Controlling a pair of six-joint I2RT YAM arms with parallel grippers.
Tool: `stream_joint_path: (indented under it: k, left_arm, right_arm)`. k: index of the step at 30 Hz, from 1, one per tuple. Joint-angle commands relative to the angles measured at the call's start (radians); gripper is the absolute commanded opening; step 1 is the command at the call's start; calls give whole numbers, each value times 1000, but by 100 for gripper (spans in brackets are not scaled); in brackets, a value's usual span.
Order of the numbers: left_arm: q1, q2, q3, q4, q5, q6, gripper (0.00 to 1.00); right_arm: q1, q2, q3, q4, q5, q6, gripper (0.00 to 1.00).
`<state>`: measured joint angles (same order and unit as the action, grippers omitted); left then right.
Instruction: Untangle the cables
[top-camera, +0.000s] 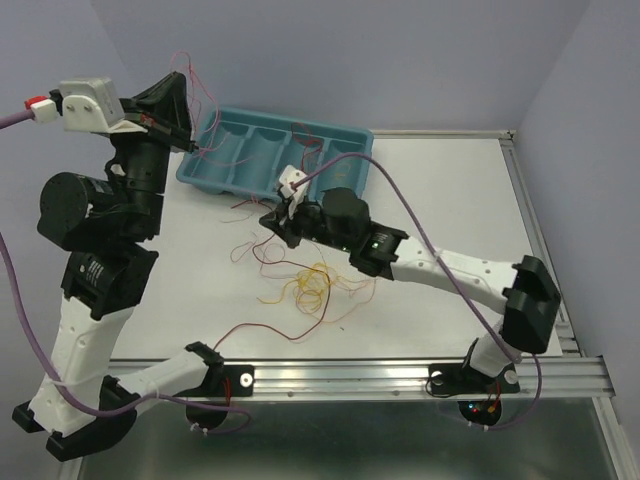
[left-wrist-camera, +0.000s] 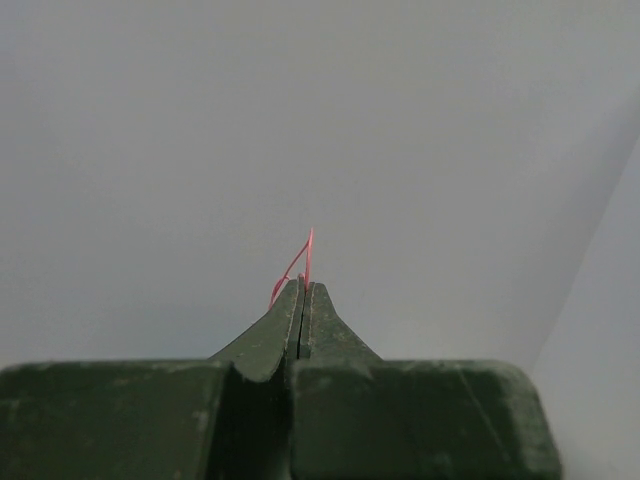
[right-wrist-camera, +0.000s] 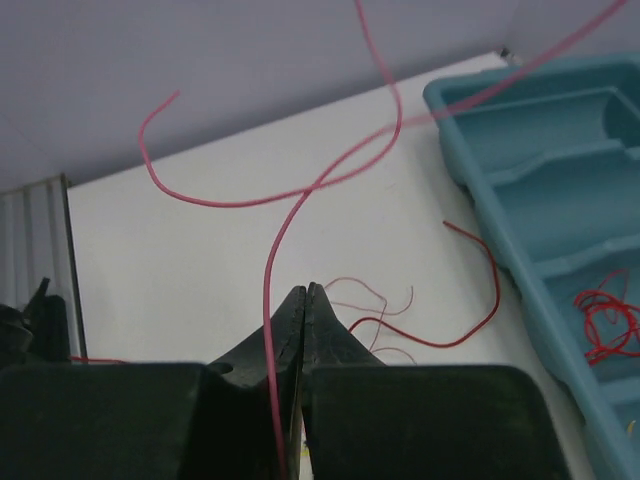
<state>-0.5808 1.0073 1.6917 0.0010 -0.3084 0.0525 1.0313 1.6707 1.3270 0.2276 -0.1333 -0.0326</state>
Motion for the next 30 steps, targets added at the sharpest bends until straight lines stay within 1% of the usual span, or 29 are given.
stream_joint_path:
  k: [1, 3, 4, 5, 6, 7, 8, 10, 11, 12, 14, 15, 16, 17, 18, 20, 22, 23, 24, 26, 27, 30]
  left_arm:
    - [2, 14, -61, 53, -32, 21, 0]
    - [4, 13, -114, 66, -17, 23, 0]
    - [4, 11, -145, 73, 0, 26, 0]
    - [7, 13, -202, 82, 43, 23, 0]
    - [10, 14, -229, 85, 70, 15, 0]
    - [13, 14, -274, 88, 101, 4, 0]
    - [24, 17, -296, 88, 165, -8, 0]
    - [35, 19, -340, 102, 241, -25, 0]
    - [42, 17, -386, 128, 283, -34, 0]
    - [47, 16, -411, 143, 354, -39, 0]
    - [68, 8, -485, 206, 419, -48, 0]
    - [85, 1, -512, 227, 489, -75, 0]
    - [93, -1, -553, 256, 529, -78, 0]
    - [98, -1, -569, 266, 569, -79, 0]
    - [104, -1, -582, 275, 633, -71, 0]
    - [108, -7, -628, 303, 684, -62, 0]
    - [130, -24, -700, 349, 771, -69, 0]
    - [136, -32, -728, 408, 813, -75, 0]
    - [142, -39, -754, 436, 895, -83, 0]
    - [144, -55, -822, 500, 974, -97, 0]
    - [144, -59, -839, 516, 1039, -105, 0]
    - [145, -53, -895, 582, 1129, -141, 0]
  right_arm:
    - [0, -176, 69, 12, 76, 30, 1]
    - [0, -207, 153, -20, 83, 30, 0]
    - [0, -222, 193, -58, 89, 57, 1]
    - [0, -223, 230, -79, 104, 59, 1]
    - [-2, -220, 303, -98, 113, 59, 1]
    - [-2, -207, 334, -132, 129, 53, 1]
    - [0, -200, 363, -146, 155, 50, 1]
    - [0, -186, 423, -166, 188, 43, 1]
    - [0, -183, 434, -166, 227, 42, 1]
    - [0, -180, 440, -165, 251, 42, 1]
    - [0, -180, 449, -162, 308, 10, 1]
    - [0, -189, 443, -159, 322, 8, 1]
    - [-2, -196, 414, -139, 352, 4, 0]
    - [-2, -204, 414, -120, 365, 0, 1]
    - [-2, -221, 379, -94, 377, -6, 1]
    - [-2, -238, 332, -68, 406, -16, 1]
    - [-4, -250, 314, -42, 426, -26, 0]
    - [-4, -253, 304, -34, 431, -27, 1]
    - [-2, -255, 298, -25, 431, -30, 1]
    - [-5, -250, 287, -5, 455, -36, 0]
    - [-5, -249, 287, -1, 449, -36, 1]
    - [-11, -247, 297, 16, 440, -38, 1]
